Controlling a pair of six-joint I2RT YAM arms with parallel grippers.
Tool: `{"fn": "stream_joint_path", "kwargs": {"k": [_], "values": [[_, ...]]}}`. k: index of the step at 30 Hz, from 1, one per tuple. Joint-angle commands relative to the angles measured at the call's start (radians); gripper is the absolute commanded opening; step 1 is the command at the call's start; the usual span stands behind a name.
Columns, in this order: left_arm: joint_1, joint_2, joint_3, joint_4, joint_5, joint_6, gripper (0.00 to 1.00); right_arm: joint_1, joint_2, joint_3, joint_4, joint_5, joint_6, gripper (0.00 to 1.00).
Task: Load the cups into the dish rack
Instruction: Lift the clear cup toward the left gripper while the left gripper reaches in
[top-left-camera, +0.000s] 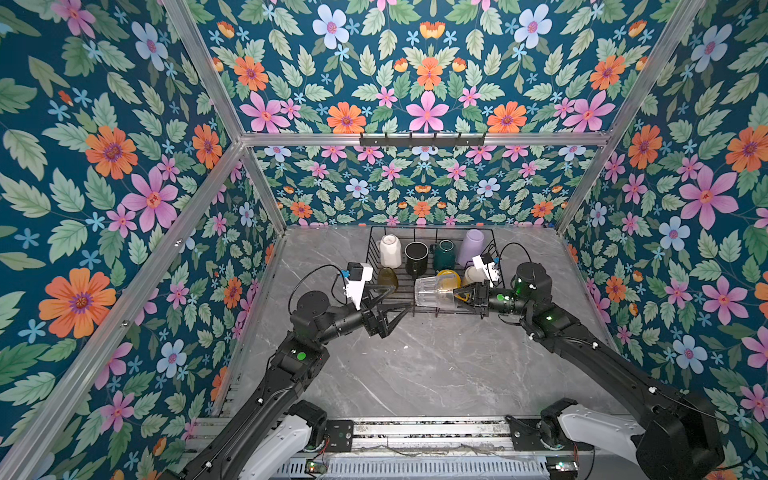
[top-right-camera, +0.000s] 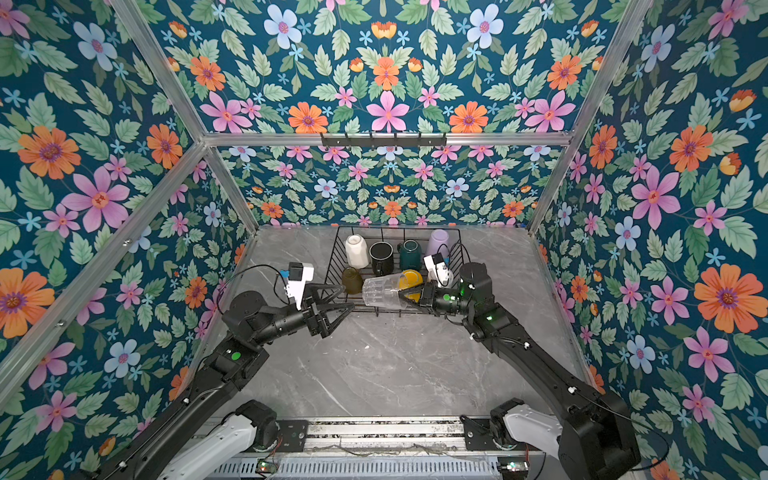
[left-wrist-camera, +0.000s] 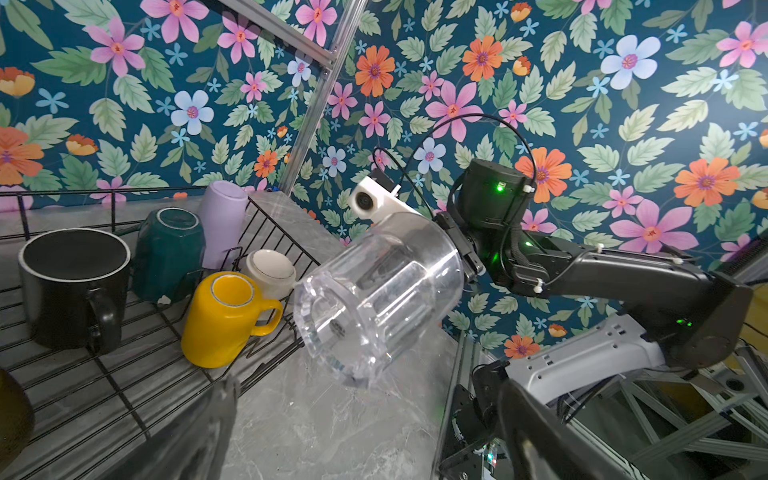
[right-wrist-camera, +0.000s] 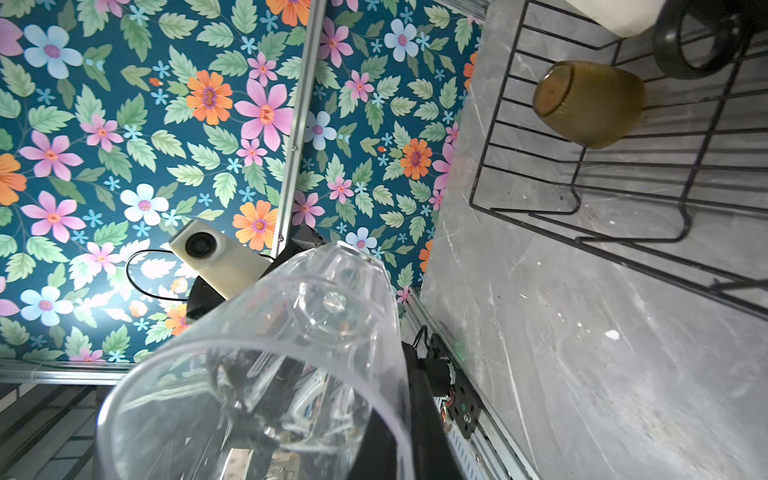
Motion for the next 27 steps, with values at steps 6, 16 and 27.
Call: {"fn": "stream_joint_path", "kwargs": {"k": [6, 16, 27], "values": [[-0.009, 0.009, -0.005, 0.063, 0.059, 0.01, 1.0, 0.025, 0.013, 0.03, 0.141, -0.076, 0.025, 0.0], [-0.015, 0.011, 0.002, 0.061, 0.07, 0.011, 1.0, 0.108, 0.066, 0.081, 0.161, -0.095, 0.0, 0.0], [-0.02, 0.009, 0.007, 0.072, 0.085, 0.013, 1.0, 0.173, 0.13, 0.103, 0.242, -0.113, 0.037, 0.0]]}}
